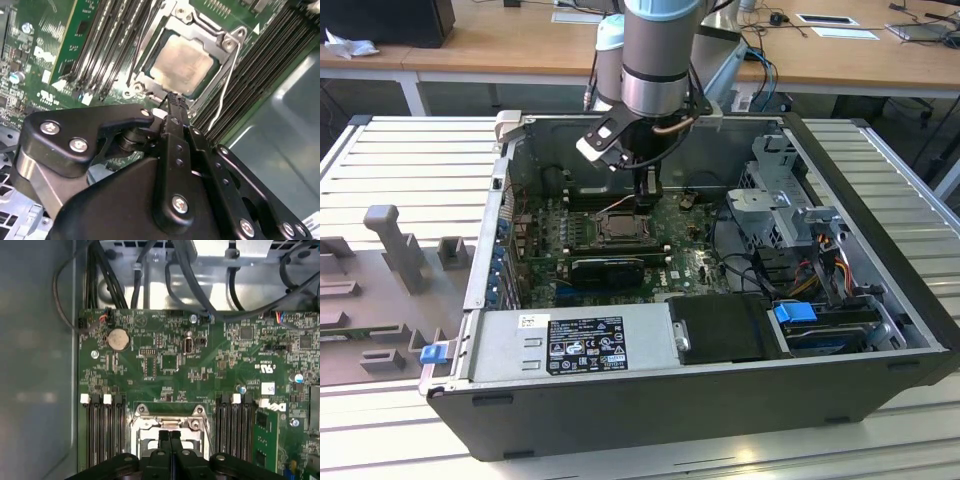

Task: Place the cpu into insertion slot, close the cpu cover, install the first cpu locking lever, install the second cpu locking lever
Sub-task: 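Close the cpu cover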

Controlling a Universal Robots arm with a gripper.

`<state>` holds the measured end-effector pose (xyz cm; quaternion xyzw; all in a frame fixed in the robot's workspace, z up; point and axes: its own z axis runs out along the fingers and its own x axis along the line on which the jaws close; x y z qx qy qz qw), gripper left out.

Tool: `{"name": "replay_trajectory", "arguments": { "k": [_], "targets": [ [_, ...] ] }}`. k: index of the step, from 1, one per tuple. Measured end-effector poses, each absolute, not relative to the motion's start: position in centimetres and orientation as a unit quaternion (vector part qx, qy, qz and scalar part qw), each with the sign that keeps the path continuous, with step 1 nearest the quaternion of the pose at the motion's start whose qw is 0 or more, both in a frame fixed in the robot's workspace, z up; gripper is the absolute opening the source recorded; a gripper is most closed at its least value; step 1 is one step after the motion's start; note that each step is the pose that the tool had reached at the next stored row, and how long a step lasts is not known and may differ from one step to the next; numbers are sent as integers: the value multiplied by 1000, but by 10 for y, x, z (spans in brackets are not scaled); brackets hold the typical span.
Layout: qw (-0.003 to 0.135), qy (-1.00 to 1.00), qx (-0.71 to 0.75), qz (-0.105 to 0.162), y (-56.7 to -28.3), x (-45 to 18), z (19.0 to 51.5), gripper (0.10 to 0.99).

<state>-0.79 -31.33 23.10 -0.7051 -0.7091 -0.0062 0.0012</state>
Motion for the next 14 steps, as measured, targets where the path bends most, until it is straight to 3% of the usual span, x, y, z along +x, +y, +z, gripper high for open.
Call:
{"name": "replay_trajectory", "arguments": {
  "k": [14],
  "targets": [
    [1,-709,-705,-6,-313,-33,230,106]
  ]
}}
